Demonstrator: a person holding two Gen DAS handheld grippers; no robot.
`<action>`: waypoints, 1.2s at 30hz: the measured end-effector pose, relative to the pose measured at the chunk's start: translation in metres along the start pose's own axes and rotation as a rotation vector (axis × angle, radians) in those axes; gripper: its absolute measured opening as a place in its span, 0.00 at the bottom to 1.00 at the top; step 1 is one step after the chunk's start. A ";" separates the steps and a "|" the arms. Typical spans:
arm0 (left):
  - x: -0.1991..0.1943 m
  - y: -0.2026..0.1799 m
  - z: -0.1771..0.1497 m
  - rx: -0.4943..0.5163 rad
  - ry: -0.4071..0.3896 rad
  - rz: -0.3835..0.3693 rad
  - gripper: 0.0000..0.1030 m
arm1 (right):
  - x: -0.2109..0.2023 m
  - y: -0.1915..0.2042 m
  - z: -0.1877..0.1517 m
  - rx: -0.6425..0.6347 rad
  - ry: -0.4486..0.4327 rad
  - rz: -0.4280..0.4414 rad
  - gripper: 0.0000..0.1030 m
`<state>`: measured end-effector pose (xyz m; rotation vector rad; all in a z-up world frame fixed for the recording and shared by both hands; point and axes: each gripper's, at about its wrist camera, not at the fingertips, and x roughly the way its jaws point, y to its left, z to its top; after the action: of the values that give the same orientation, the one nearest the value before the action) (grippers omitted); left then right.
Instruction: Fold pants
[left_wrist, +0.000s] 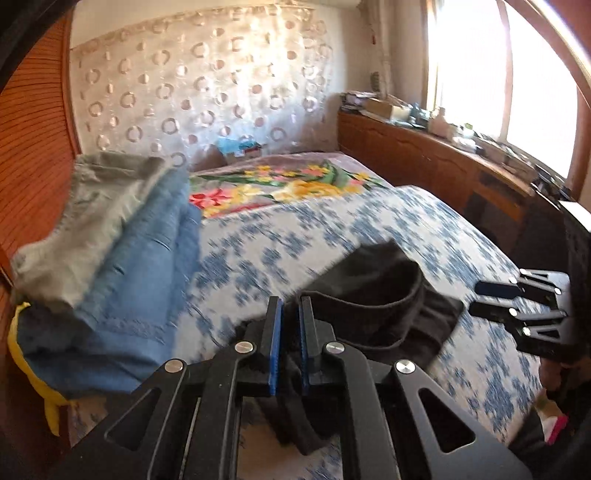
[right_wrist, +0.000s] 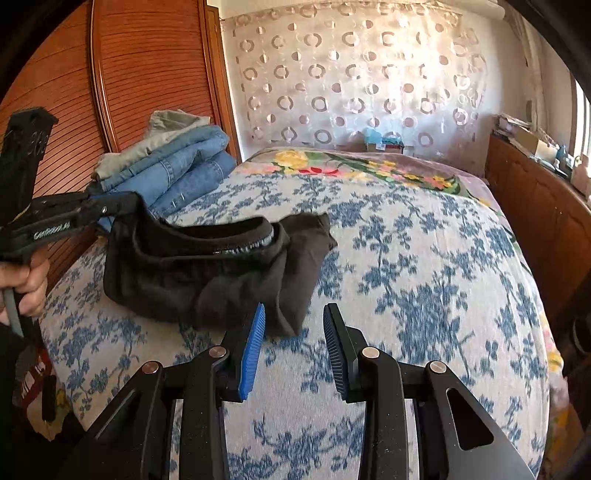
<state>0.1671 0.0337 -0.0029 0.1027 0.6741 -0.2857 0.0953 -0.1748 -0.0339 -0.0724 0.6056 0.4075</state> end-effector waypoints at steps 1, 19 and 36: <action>0.003 0.005 0.004 -0.009 -0.002 0.010 0.09 | 0.002 0.000 0.004 -0.002 -0.003 0.003 0.33; 0.030 0.030 0.003 -0.087 0.059 0.029 0.36 | 0.085 -0.008 0.051 -0.008 0.081 0.116 0.33; 0.019 0.018 -0.030 -0.072 0.065 -0.001 0.52 | 0.112 -0.014 0.078 -0.030 0.061 0.105 0.05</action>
<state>0.1679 0.0521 -0.0380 0.0428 0.7480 -0.2593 0.2264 -0.1338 -0.0341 -0.0824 0.6650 0.5176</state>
